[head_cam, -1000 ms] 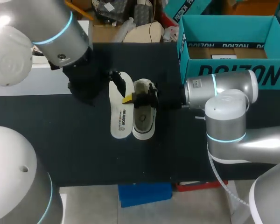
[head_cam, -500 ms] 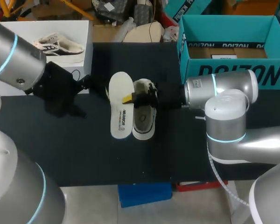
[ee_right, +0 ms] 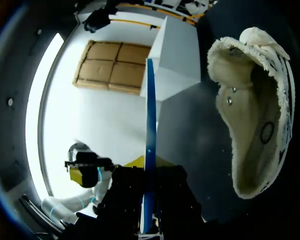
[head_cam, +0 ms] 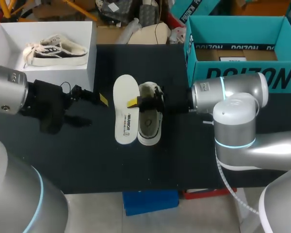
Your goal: Take the shoe out of the shoebox, open the shoe tongue, remove and reinsert the insole, then place the shoe into the shoebox
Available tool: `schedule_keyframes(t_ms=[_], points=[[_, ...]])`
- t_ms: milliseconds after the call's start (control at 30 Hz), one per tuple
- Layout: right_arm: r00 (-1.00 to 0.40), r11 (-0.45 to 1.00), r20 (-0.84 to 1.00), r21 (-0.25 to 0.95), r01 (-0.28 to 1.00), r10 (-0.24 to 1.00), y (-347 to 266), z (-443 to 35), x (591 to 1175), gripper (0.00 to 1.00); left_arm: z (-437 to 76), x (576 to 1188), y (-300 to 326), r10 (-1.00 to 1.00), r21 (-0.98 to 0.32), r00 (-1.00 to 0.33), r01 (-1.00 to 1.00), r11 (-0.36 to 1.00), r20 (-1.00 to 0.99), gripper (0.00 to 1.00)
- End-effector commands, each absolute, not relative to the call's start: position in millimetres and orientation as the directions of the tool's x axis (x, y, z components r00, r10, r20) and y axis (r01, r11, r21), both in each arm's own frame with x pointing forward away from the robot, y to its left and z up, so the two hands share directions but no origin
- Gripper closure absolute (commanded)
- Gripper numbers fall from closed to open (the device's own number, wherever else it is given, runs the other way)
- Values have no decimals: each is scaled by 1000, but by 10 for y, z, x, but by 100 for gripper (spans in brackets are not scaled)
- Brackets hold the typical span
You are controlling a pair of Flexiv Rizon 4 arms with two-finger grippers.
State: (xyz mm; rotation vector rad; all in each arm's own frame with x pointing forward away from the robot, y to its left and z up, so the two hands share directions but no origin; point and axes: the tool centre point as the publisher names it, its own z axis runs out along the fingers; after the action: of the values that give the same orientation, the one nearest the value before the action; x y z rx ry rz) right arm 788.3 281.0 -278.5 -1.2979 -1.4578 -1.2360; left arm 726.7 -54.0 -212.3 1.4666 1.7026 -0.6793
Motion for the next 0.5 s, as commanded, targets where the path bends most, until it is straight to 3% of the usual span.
schedule_keyframes(t_ms=[33, 500], points=[[-145, -10, 969, 150, 989, 199, 2821, -2788, 7882, 100, -2174, 7238, -575, 426, 93, 0, 976, 197, -905, 0], [-145, -10, 969, 150, 989, 199, 2821, -2788, 7882, 100, -2469, 7446, -647, 163, 86, 62, 986, 146, -985, 0]])
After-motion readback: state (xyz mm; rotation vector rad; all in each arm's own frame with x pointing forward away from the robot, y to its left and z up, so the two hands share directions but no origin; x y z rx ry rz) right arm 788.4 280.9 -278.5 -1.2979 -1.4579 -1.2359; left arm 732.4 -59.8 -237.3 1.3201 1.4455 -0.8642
